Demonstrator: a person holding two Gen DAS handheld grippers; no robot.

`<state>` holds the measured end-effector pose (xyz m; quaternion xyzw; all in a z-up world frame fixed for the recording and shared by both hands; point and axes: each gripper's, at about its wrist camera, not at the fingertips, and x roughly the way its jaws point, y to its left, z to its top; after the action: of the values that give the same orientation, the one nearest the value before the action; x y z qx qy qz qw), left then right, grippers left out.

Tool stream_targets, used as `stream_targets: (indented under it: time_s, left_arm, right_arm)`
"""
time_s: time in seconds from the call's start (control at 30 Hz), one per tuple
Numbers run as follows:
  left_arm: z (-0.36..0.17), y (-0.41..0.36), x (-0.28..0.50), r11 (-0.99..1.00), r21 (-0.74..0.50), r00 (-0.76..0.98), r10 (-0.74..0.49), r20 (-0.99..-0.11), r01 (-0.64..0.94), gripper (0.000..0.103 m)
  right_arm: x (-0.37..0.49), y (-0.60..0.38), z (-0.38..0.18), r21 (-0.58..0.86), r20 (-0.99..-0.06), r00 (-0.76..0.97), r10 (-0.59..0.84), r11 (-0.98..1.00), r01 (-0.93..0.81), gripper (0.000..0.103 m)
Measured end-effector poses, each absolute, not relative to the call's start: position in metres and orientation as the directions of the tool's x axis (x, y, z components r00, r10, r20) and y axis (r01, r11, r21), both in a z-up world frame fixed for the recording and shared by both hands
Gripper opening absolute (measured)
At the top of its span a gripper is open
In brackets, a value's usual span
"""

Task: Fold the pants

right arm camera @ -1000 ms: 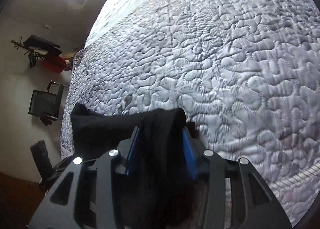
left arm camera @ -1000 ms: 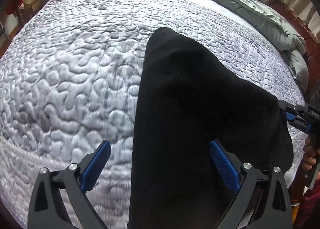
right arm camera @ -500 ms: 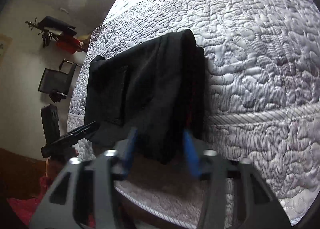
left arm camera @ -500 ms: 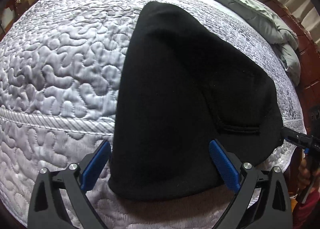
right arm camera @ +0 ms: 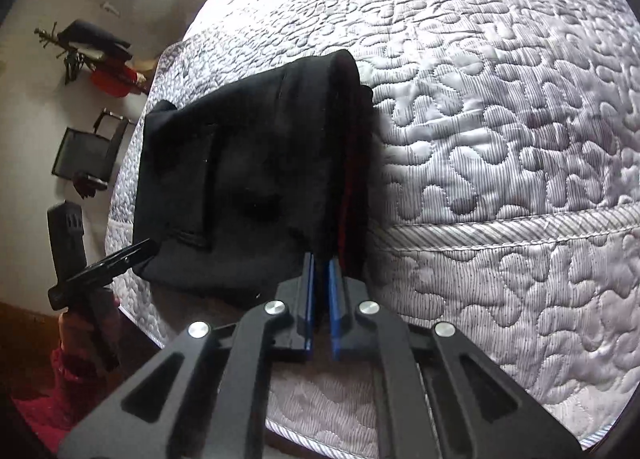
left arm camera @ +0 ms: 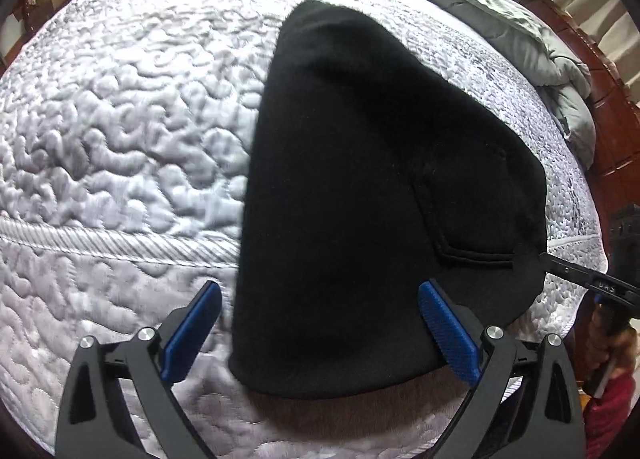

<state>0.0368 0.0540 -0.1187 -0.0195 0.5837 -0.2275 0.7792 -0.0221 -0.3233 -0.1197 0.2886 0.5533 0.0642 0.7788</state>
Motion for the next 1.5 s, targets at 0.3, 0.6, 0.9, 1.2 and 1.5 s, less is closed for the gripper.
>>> stream_targets:
  time_s: [0.3,0.6,0.9,1.2,1.5]
  left_arm:
    - [-0.139,0.081,0.056,0.793,-0.54,0.045,-0.574,-0.818,0.283,0.097]
    - [-0.115,0.101,0.054,0.778,-0.581,0.081,-0.612,-0.787,0.24,0.032]
    - [-0.129,0.08,0.04,0.858,-0.397,0.146,-0.461,-0.875,0.325,0.036]
    - [-0.086,0.047,0.033,0.883,-0.124,0.297,-0.28,-0.913,0.453,0.072]
    - [-0.073,0.027,0.048,0.898,-0.108,0.31,-0.257,-0.915,0.427,0.083]
  right_arm:
    - [-0.018,-0.315,-0.119,0.492,-0.839,0.374,0.396,0.845,0.21,0.008]
    - [-0.012,-0.321,-0.104,0.494,-0.833,0.387,0.395,0.846,0.2,0.004]
    - [-0.002,-0.312,-0.128,0.426,-0.882,0.322,0.344,0.874,0.234,0.005]
    - [-0.007,-0.303,-0.095,0.38,-0.889,0.355,0.288,0.898,0.224,0.031]
    - [-0.009,-0.298,-0.069,0.312,-0.906,0.37,0.206,0.915,0.254,0.082]
